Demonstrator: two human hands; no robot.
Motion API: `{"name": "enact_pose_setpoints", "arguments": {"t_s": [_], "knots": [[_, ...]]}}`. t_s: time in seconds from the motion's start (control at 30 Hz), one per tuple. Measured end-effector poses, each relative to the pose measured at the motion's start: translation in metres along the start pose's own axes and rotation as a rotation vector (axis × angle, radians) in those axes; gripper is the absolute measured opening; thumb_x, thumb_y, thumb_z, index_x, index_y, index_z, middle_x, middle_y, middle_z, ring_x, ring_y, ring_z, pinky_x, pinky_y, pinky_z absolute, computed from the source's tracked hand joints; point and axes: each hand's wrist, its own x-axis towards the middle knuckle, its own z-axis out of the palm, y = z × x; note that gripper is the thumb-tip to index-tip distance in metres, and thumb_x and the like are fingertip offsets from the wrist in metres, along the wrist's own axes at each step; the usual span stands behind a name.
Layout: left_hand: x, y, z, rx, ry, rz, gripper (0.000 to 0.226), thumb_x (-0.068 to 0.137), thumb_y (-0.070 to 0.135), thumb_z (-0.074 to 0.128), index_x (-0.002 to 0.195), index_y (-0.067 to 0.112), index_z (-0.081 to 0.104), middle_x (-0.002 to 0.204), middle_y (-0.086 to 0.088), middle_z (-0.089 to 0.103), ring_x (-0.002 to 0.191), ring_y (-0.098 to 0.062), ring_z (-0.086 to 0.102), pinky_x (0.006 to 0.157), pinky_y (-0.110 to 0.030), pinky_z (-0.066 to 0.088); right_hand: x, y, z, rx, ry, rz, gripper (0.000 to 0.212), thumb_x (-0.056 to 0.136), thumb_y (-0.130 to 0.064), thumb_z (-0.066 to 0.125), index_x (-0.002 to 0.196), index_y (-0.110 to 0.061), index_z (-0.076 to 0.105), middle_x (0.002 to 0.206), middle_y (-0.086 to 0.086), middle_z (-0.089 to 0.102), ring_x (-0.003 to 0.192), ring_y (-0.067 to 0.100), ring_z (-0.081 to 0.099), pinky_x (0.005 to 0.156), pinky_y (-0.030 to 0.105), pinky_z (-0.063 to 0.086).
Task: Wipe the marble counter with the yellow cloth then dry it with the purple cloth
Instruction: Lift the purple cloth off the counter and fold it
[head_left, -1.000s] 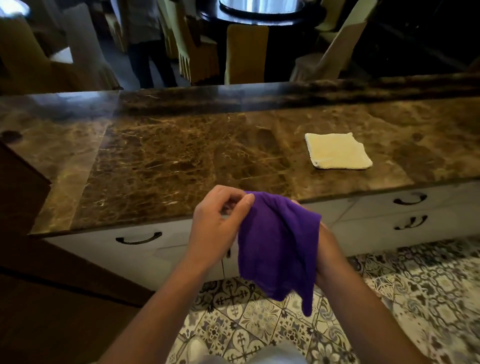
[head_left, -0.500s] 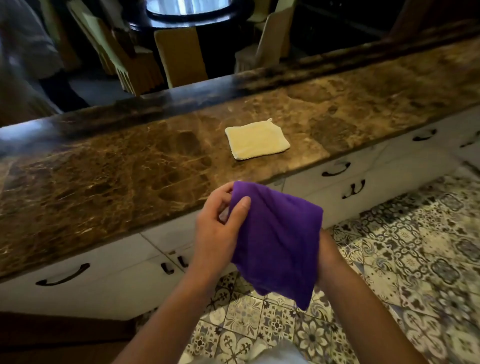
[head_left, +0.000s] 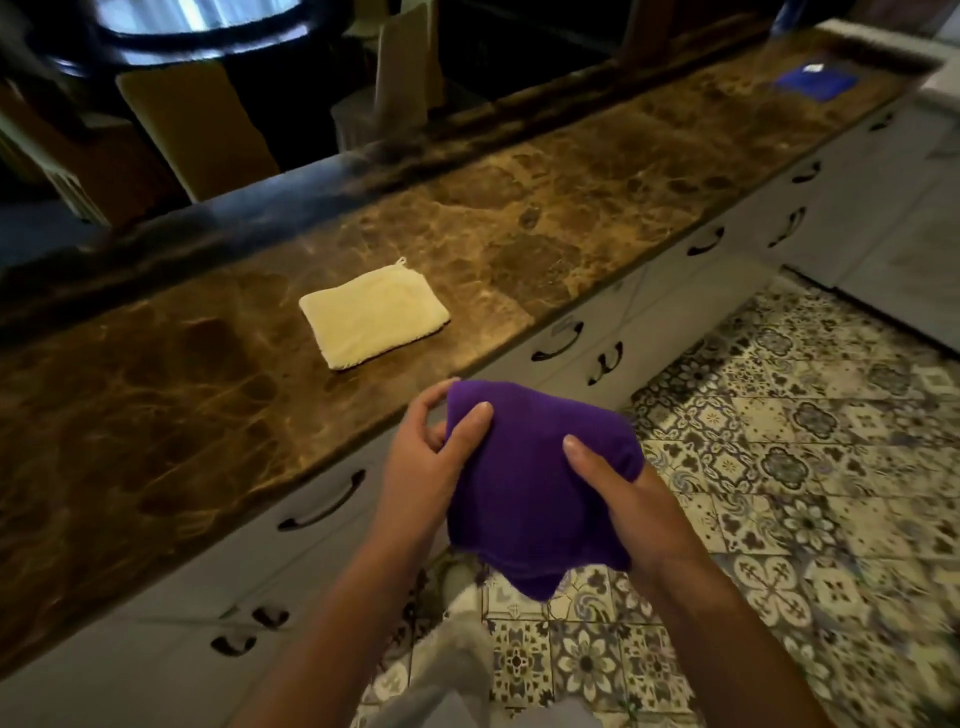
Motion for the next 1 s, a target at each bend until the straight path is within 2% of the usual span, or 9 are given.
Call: {"name": "enact_pose_setpoints", "arguments": {"t_s": [0.17, 0.27, 0.37, 0.4, 0.53, 0.63, 0.73, 0.83, 1.0], "knots": [[0.067, 0.003, 0.014, 0.111, -0.308, -0.083, 0.041, 0.070, 0.063, 0.076, 0.096, 0.031, 0.081, 0.099, 0.003, 0.083, 0.092, -0.014, 0.079, 0.072, -0.022, 0.060, 0.054, -0.031, -0.016, 0.073, 0.046, -0.128, 0.055, 0.050, -0.065, 0.094, 0.100, -0.045, 0.081, 0.108, -0.007, 0.083, 0.100, 0.013, 0.078, 0.080, 0.030, 0.064], [0.114, 0.016, 0.027, 0.072, -0.303, -0.061, 0.034, 0.073, 0.061, 0.072, 0.091, 0.034, 0.083, 0.095, 0.004, 0.083, 0.088, -0.011, 0.079, 0.071, -0.022, 0.059, 0.093, -0.059, -0.020, 0.003, 0.128, -0.140, 0.033, 0.056, -0.061, 0.087, 0.087, -0.051, 0.081, 0.094, -0.016, 0.083, 0.090, 0.006, 0.079, 0.067, 0.018, 0.061], [0.162, 0.028, 0.034, 0.087, -0.269, -0.052, 0.048, 0.073, 0.065, 0.069, 0.094, 0.024, 0.081, 0.096, -0.005, 0.083, 0.094, -0.024, 0.079, 0.081, -0.043, 0.063, 0.132, -0.089, -0.020, -0.097, 0.152, -0.178, 0.007, 0.078, -0.050, 0.082, 0.085, -0.052, 0.081, 0.090, -0.022, 0.082, 0.084, -0.002, 0.077, 0.063, 0.010, 0.057], [0.176, 0.031, 0.035, 0.079, -0.272, -0.049, 0.050, 0.073, 0.065, 0.068, 0.094, 0.022, 0.080, 0.097, -0.007, 0.083, 0.096, -0.026, 0.078, 0.085, -0.048, 0.062, 0.143, -0.099, -0.020, -0.127, 0.155, -0.209, 0.010, 0.085, -0.044, 0.081, 0.083, -0.054, 0.080, 0.089, -0.024, 0.081, 0.082, -0.004, 0.076, 0.062, 0.008, 0.055], [0.225, 0.046, 0.041, 0.045, -0.316, 0.008, 0.041, 0.079, 0.058, 0.069, 0.098, 0.023, 0.078, 0.101, -0.002, 0.082, 0.096, -0.016, 0.078, 0.081, -0.033, 0.063, 0.188, -0.129, -0.022, -0.233, 0.192, -0.306, 0.023, 0.091, -0.039, 0.074, 0.079, -0.058, 0.078, 0.083, -0.030, 0.078, 0.079, -0.012, 0.072, 0.060, 0.003, 0.050], [0.257, 0.054, 0.049, 0.041, -0.277, 0.054, 0.030, 0.084, 0.047, 0.072, 0.093, 0.019, 0.077, 0.099, -0.002, 0.082, 0.091, -0.007, 0.073, 0.079, -0.027, 0.060, 0.218, -0.149, -0.027, -0.259, 0.195, -0.361, 0.018, 0.092, -0.035, 0.074, 0.082, -0.049, 0.080, 0.083, -0.024, 0.080, 0.078, -0.008, 0.074, 0.061, 0.004, 0.050], [0.283, 0.062, 0.056, 0.055, -0.245, 0.106, 0.012, 0.088, 0.036, 0.068, 0.087, 0.031, 0.079, 0.088, 0.012, 0.080, 0.082, 0.002, 0.070, 0.071, -0.016, 0.054, 0.247, -0.168, -0.032, -0.278, 0.174, -0.406, 0.019, 0.092, -0.035, 0.074, 0.080, -0.049, 0.080, 0.082, -0.025, 0.080, 0.078, -0.009, 0.073, 0.061, 0.004, 0.050], [0.306, 0.066, 0.062, 0.059, -0.191, 0.141, 0.017, 0.091, 0.039, 0.064, 0.084, 0.034, 0.079, 0.082, 0.013, 0.079, 0.077, 0.003, 0.070, 0.066, -0.014, 0.053, 0.278, -0.183, -0.038, -0.274, 0.134, -0.426, 0.009, 0.090, -0.040, 0.076, 0.086, -0.046, 0.082, 0.090, -0.020, 0.082, 0.086, -0.003, 0.076, 0.067, 0.010, 0.054], [0.332, 0.063, 0.071, 0.113, 0.065, 0.141, 0.048, 0.088, 0.057, 0.063, 0.079, 0.011, 0.073, 0.070, 0.009, 0.072, 0.065, 0.000, 0.061, 0.059, -0.019, 0.048, 0.338, -0.201, -0.051, -0.331, -0.019, -0.393, 0.012, 0.089, -0.045, 0.072, 0.084, -0.049, 0.082, 0.089, -0.024, 0.081, 0.086, -0.007, 0.074, 0.066, 0.007, 0.052]]}}
